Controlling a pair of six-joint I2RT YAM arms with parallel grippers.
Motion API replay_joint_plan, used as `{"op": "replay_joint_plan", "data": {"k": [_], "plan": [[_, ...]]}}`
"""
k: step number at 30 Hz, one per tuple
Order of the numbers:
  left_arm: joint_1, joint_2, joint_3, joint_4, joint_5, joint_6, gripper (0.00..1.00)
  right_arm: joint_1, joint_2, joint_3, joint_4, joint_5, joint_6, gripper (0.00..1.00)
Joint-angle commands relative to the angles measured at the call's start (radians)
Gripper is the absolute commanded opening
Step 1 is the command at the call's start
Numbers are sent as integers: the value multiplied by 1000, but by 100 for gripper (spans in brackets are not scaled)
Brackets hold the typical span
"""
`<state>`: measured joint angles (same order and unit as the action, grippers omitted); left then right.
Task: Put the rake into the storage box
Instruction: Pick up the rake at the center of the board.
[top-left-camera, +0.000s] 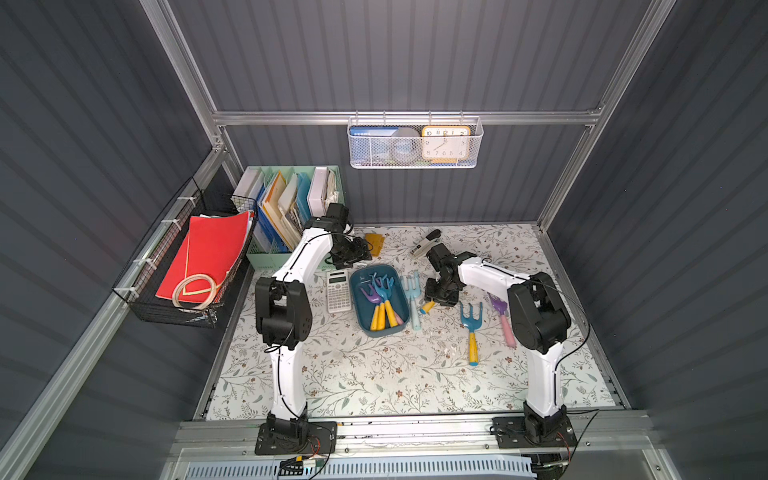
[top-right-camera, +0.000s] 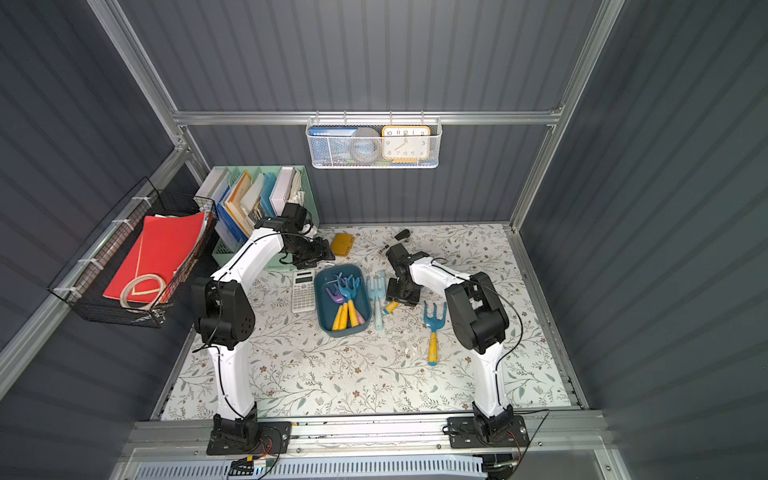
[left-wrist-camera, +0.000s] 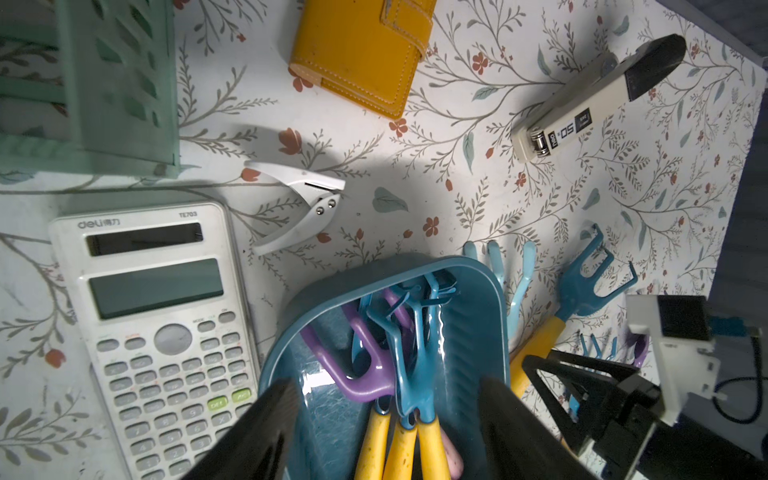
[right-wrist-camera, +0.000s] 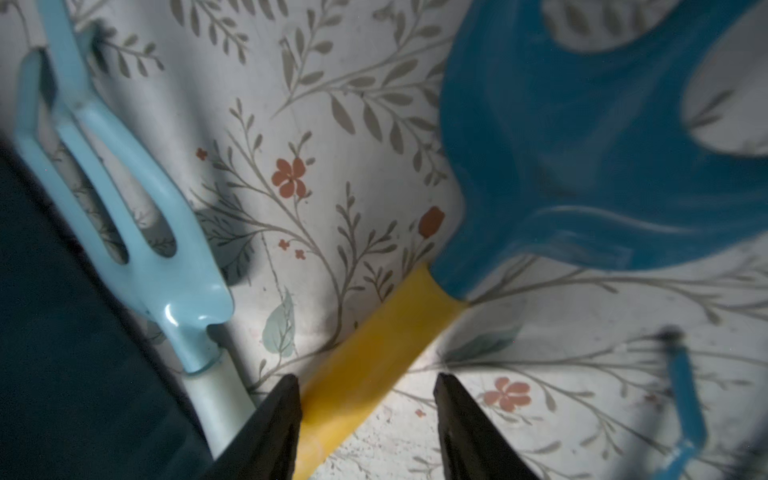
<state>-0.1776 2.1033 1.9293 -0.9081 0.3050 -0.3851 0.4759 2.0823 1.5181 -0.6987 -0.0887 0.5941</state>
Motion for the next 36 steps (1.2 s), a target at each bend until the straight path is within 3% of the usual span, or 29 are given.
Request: {"op": "replay_joint_plan", "data": {"k": [1, 10, 13, 18, 23, 28, 36], "plan": [[-2, -74, -48, 52, 6, -28, 77, 4, 24, -6, -10, 4, 13, 55], [-2, -129, -102, 165, 27, -53, 78, 9, -60, -164, -22, 98, -24, 42], [-2, -127, -99, 182, 55, -62, 78, 9, -94, -219, -15, 99, -26, 28], [0, -116, -104, 231, 225, -67, 84, 7, -143, -238, 13, 42, -29, 8], [0, -74, -93, 239, 473, -24, 86, 6, -204, -181, 57, -91, -61, 6], [-8, -72, -96, 198, 522, 51, 84, 12, -275, -148, 107, -148, -78, 6], [-12, -68, -117, 215, 546, 51, 81, 49, -285, -64, 127, -312, -169, 7]]}}
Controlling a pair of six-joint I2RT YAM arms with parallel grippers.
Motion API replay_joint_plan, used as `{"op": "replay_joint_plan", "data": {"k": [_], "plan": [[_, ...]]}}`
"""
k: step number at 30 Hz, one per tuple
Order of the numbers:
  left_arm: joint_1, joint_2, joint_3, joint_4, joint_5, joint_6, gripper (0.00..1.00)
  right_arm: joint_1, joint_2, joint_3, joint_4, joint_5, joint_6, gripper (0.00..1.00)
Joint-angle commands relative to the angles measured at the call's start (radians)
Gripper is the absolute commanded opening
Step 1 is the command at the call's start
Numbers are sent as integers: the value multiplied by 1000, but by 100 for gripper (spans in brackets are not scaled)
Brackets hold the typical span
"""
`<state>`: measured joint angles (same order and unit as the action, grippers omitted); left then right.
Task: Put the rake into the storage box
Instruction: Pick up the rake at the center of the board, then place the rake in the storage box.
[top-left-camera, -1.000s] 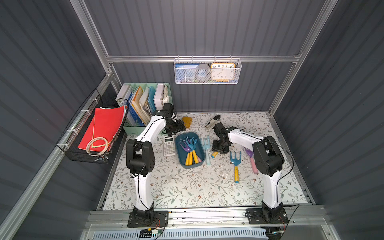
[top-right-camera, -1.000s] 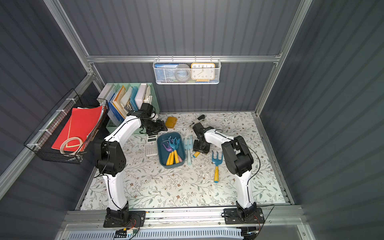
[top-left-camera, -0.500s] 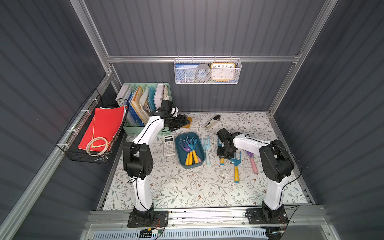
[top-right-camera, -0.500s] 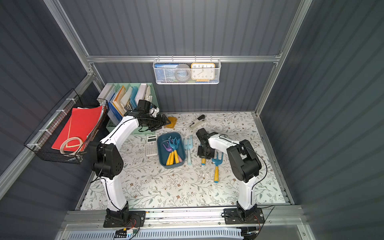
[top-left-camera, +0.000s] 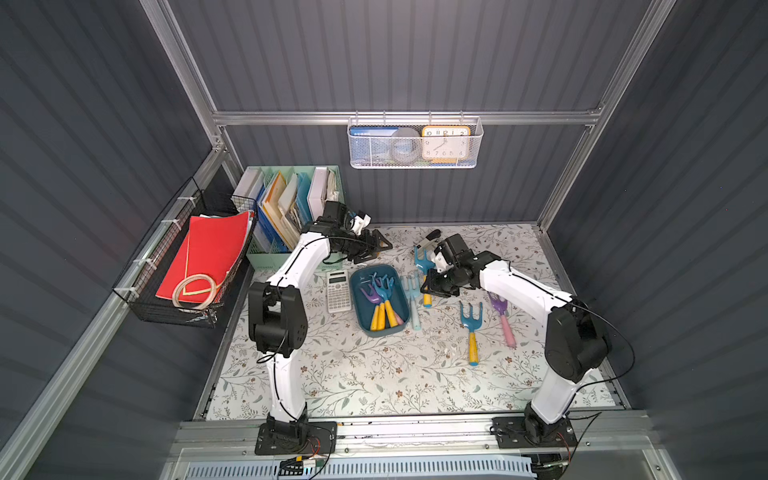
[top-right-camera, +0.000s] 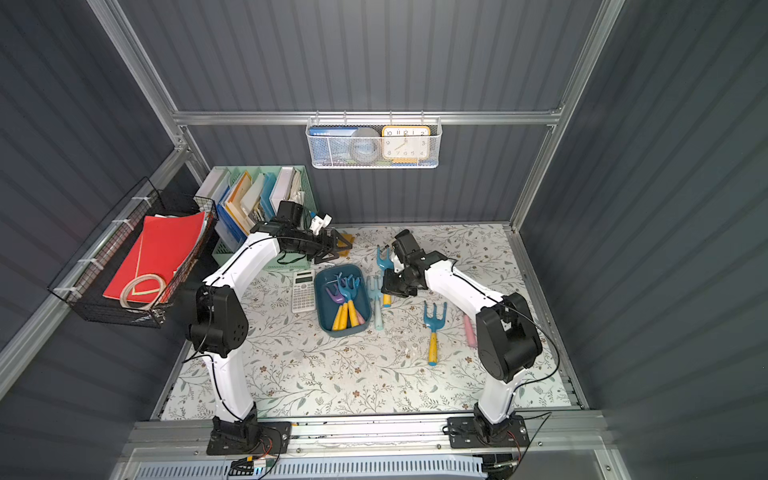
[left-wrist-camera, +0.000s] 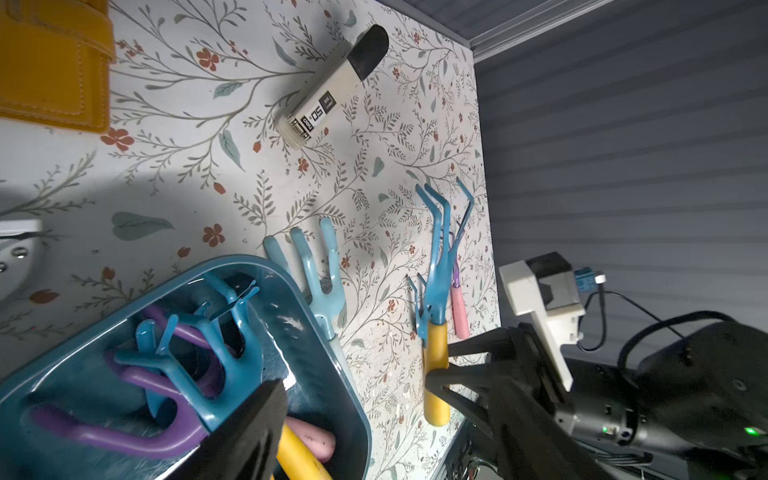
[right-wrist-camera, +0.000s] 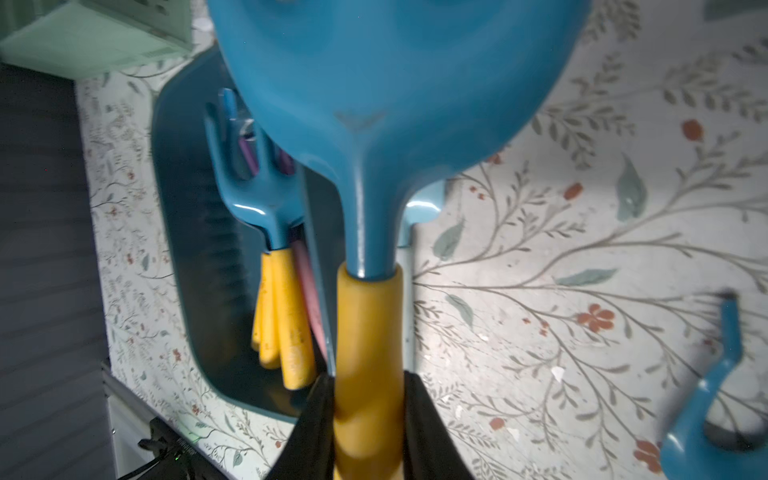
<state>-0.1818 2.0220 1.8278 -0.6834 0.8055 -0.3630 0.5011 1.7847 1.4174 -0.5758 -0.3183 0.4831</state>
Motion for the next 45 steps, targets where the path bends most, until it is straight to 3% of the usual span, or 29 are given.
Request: {"op": "replay_joint_plan", "data": {"k": [1, 9, 12, 17, 19, 25, 26, 28, 30, 36, 45], "plan": [[-10, 16, -15, -8, 42, 26, 80, 38, 25, 53, 1, -89, -69, 7], [-16, 10, -48, 2, 50, 45, 78, 115, 117, 203, -42, -97, -132, 7], [-16, 11, -56, -9, 52, 57, 73, 126, 120, 215, -41, -142, -157, 8], [-16, 14, -71, -40, 33, 82, 28, 133, 125, 203, -72, -129, -174, 8], [-16, 1, -93, -42, 24, 91, 18, 133, 134, 199, -81, -108, -170, 8], [-15, -15, -131, -41, 1, 104, 14, 134, 149, 189, -76, -78, -157, 12], [-15, -13, -130, -42, 0, 104, 14, 134, 150, 187, -77, -65, -153, 17], [-15, -5, -128, -43, -4, 104, 14, 134, 150, 181, -82, -21, -144, 39], [-13, 2, -127, -48, -16, 108, 14, 133, 146, 167, -79, 19, -134, 46], [-7, 30, -136, -67, -49, 130, 14, 134, 138, 134, -68, 39, -120, 47], [-7, 117, -107, -85, -9, 127, 14, 132, 132, 116, -65, 58, -115, 47]]}}
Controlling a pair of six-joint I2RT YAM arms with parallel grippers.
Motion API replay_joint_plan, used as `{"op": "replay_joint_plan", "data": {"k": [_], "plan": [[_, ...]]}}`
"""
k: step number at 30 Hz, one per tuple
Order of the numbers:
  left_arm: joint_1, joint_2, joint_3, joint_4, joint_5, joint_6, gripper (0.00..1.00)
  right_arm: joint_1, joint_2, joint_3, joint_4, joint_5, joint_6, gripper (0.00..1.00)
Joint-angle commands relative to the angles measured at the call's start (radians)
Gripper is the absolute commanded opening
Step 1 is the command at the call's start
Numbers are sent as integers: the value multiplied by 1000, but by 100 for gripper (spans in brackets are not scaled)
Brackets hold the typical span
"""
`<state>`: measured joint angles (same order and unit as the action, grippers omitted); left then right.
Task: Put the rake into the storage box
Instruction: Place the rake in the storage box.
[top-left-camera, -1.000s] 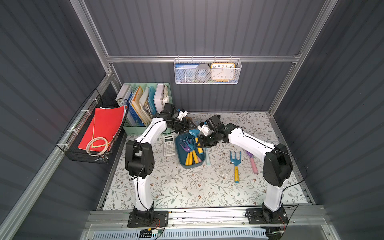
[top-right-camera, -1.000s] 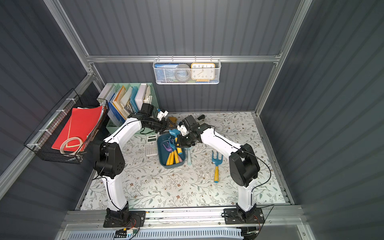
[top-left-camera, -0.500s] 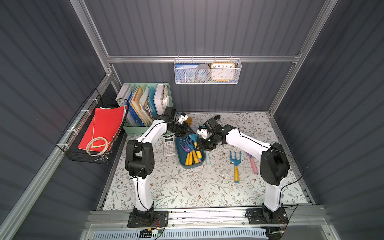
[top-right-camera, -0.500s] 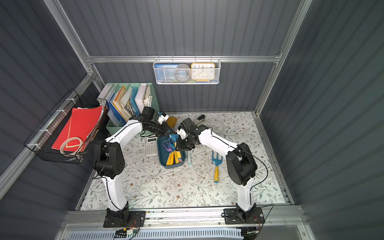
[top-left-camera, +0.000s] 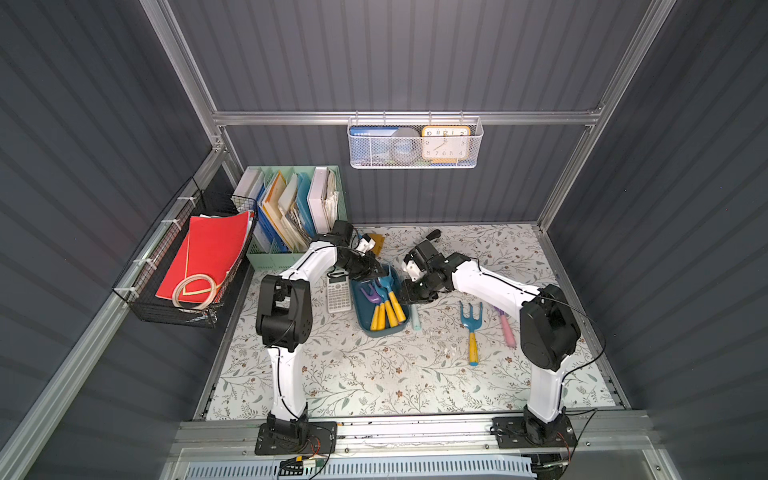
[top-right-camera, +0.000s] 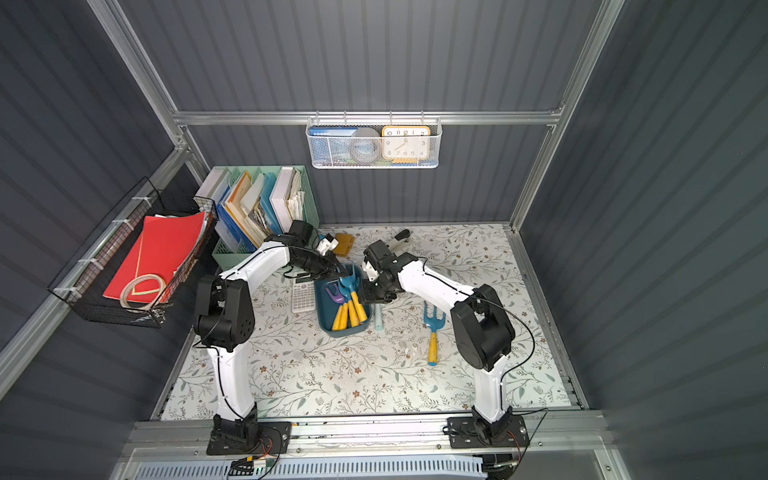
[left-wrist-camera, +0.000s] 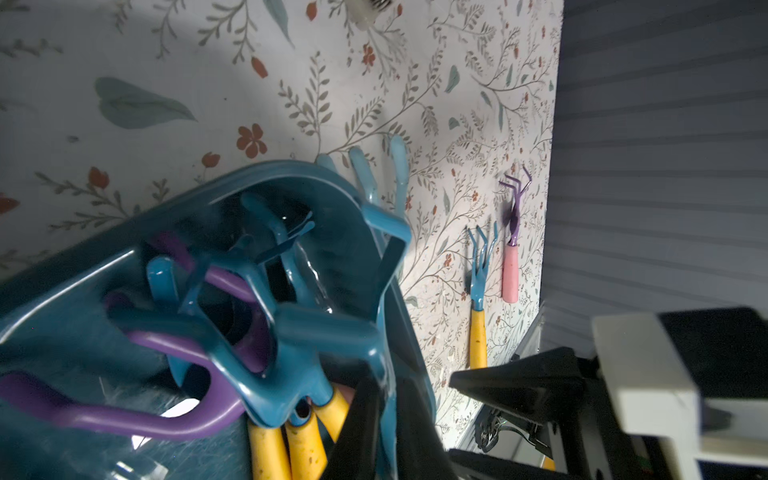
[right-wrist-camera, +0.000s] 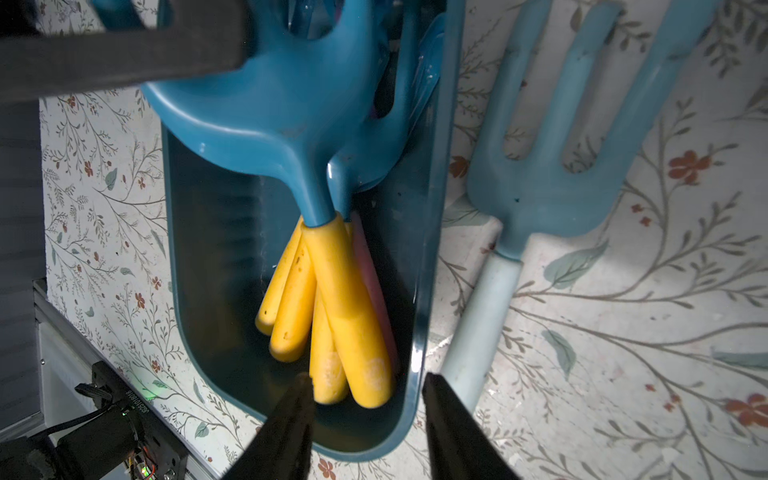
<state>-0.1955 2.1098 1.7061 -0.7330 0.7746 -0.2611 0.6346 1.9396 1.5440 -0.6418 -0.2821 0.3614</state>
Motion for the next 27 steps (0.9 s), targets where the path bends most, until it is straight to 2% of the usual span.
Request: {"op": "replay_joint_plan", "data": {"k": [1, 6, 7, 8, 9, 10, 12, 15, 18, 21, 25, 27], "plan": [[7, 35, 15, -38, 23, 25, 13, -2, -25, -15, 2, 24, 8, 47], [7, 34, -4, -42, 7, 37, 14, -1, -36, -46, 24, 24, 20, 47], [8, 31, -5, -42, -1, 38, 17, -2, -41, -53, 30, 24, 23, 47], [7, 25, -7, -43, -9, 39, 26, -2, -42, -61, 37, 24, 24, 47], [7, 17, -9, -44, -18, 41, 49, -2, -46, -70, 45, 24, 29, 47], [7, 8, -11, -43, -20, 43, 61, -2, -47, -76, 49, 24, 31, 47], [7, -11, -11, -49, -36, 44, 71, -2, -48, -81, 45, 44, 31, 47], [7, -41, 15, -91, -44, 47, 72, -2, -55, -97, 41, 81, 31, 48], [7, -67, 63, -125, -50, -3, 65, -2, -53, -109, 45, 83, 32, 48], [8, -60, 153, -212, -180, -44, 61, -1, -48, -121, 38, 98, 31, 48], [10, -25, 287, -308, -479, -59, 66, -3, -47, -141, 29, 122, 33, 48], [9, -29, 302, -295, -539, -63, 70, -3, -48, -151, 24, 125, 28, 48]]}}
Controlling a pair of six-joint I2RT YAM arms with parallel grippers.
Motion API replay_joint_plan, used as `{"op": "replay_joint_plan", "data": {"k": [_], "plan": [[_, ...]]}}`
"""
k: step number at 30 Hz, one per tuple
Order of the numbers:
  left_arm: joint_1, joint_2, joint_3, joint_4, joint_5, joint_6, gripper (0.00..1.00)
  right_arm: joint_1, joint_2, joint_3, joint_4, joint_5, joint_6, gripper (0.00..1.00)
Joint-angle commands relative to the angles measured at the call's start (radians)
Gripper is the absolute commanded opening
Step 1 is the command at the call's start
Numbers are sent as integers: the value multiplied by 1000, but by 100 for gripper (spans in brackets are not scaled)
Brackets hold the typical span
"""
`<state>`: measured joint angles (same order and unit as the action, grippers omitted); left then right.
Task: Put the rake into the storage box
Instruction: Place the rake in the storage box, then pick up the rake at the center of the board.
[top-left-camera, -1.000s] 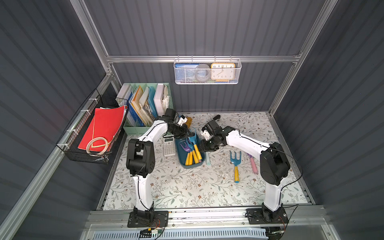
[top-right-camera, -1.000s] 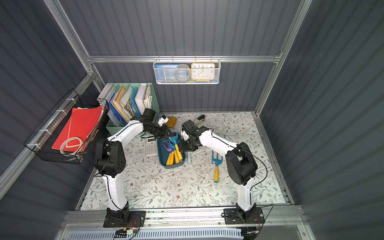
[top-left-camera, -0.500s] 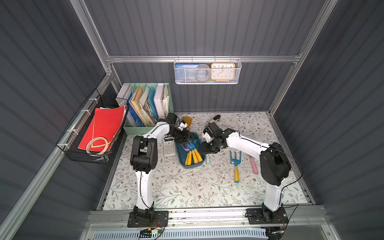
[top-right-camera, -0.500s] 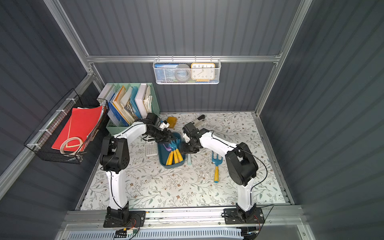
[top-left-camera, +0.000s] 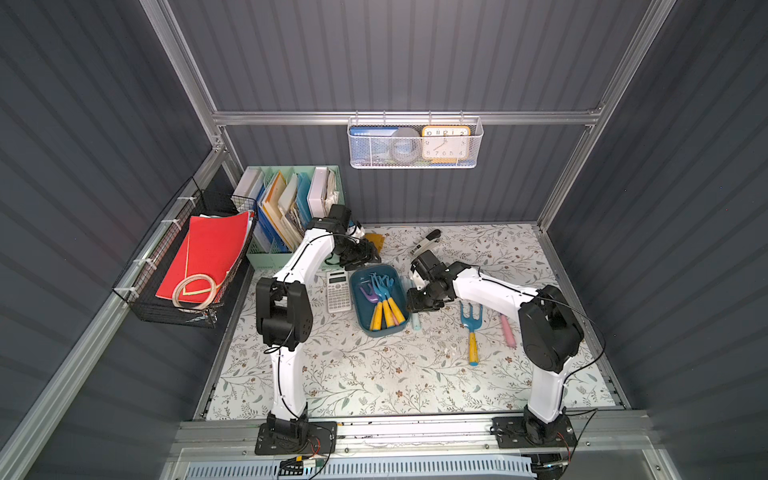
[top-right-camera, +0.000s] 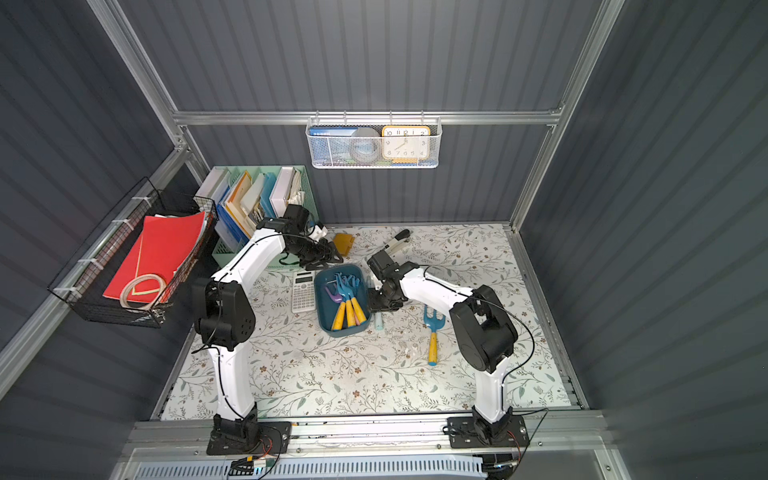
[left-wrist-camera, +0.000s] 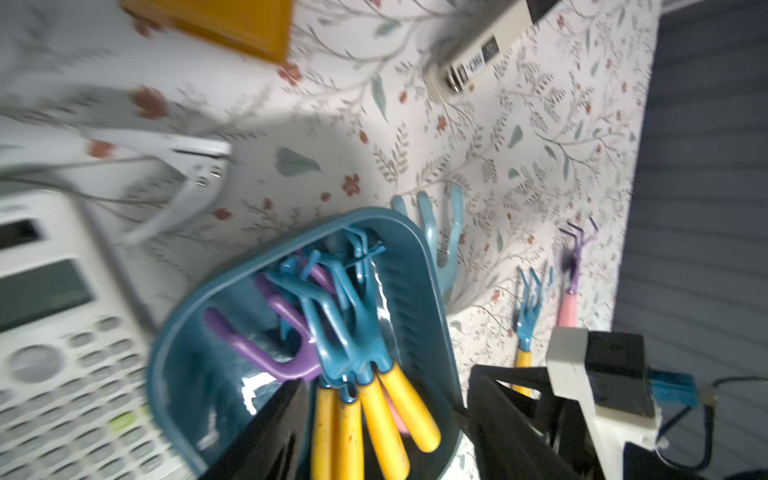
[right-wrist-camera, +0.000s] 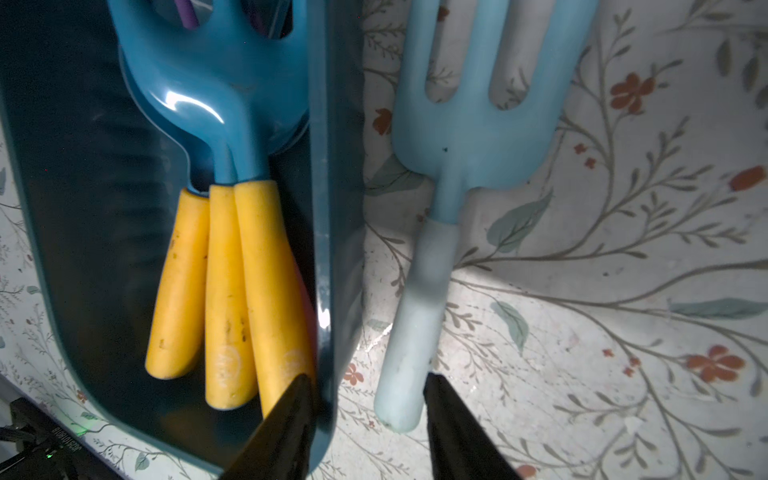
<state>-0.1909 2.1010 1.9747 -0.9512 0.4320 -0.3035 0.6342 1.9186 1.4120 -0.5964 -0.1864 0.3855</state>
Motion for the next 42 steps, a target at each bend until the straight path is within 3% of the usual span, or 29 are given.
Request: {"op": "replay_joint_plan", "data": {"k": [1, 10, 21, 25, 33, 42], "plan": [[4, -32, 21, -46, -205, -27, 71, -2, -26, -25, -22, 30, 4, 48], [4, -89, -59, 111, -173, -71, 75, -6, 17, -16, -59, 54, -15, 47], [5, -57, -67, 125, -168, -91, 75, -74, -166, -87, 100, 142, 38, 47], [5, -59, -87, 130, -161, -91, 76, -91, -142, -100, 93, 121, 37, 47], [5, -67, -110, 143, -151, -92, 76, -68, -19, -57, 52, -37, 20, 46], [5, -63, -115, 140, -145, -91, 76, -25, 73, -29, -38, -71, -25, 45]]}}
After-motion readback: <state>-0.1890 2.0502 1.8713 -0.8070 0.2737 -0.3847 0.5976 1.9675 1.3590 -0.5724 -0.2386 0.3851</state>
